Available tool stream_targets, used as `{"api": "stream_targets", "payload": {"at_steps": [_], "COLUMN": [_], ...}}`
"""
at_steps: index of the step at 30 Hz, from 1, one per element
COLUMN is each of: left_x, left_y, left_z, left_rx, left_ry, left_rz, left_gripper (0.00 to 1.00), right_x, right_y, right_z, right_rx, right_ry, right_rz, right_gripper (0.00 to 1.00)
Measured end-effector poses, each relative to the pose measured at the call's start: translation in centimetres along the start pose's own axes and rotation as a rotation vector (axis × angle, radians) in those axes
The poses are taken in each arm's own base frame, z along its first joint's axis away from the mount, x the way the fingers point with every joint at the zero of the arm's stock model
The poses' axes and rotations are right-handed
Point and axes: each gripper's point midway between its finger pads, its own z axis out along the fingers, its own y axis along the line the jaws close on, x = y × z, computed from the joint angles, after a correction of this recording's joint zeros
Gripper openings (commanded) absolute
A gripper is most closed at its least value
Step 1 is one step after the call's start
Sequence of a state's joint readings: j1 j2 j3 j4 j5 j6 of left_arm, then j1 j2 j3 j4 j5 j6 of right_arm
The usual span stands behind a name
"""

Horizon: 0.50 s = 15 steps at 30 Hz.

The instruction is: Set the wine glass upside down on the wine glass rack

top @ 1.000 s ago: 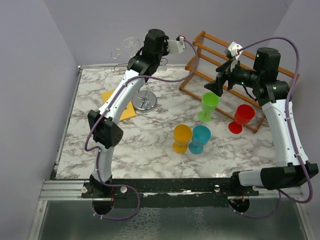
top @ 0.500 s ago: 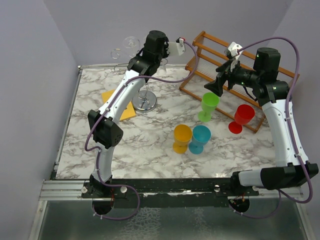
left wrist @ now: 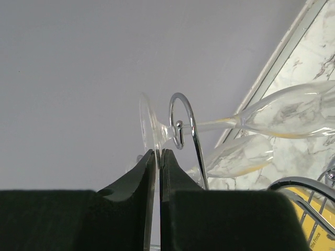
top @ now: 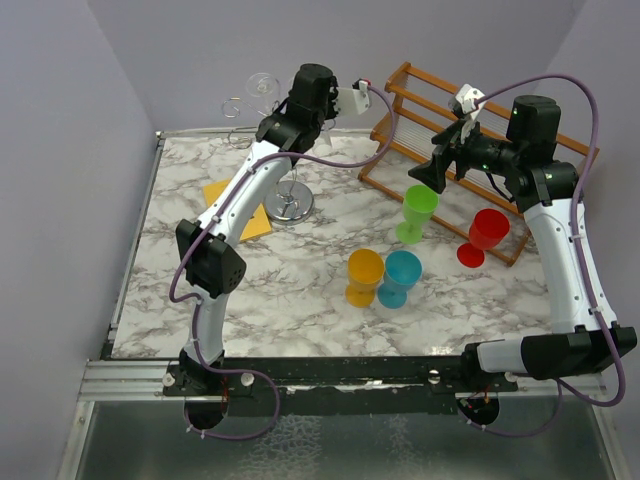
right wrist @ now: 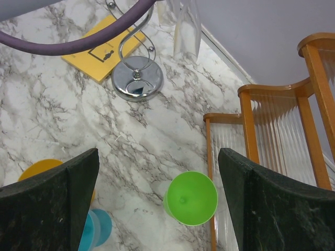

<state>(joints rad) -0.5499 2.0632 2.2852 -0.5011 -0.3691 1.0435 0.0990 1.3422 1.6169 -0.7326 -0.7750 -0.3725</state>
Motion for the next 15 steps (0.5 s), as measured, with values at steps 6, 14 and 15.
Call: {"api": "stream_targets", "payload": {"at_steps": [6,14,15], "left_x": [0.26,0.39,0.43], "left_y": [-0.57,-0.82,-0.9], "left_z": [0.09,0.05,0.06], "left_rx": [0.016,0.026,0.029], "left_ry": [0.009,0.014,0.015], "left_rz": [0.004,0.003,0.004], "left_gripper": [0.13,0.19,0.21], "right_x": [0.0,-0.02,-0.03], "right_y": [0.0,0.03,0.03], "right_z": [0.0,-0.03,-0.04], "right_rx": [0.0,0.0,0.0], "right_ry": [0.0,0.0,-0.001], "right_rz": [0.0,-0.001,-0.001], "right_gripper": [0.95,0.95,0.95]}}
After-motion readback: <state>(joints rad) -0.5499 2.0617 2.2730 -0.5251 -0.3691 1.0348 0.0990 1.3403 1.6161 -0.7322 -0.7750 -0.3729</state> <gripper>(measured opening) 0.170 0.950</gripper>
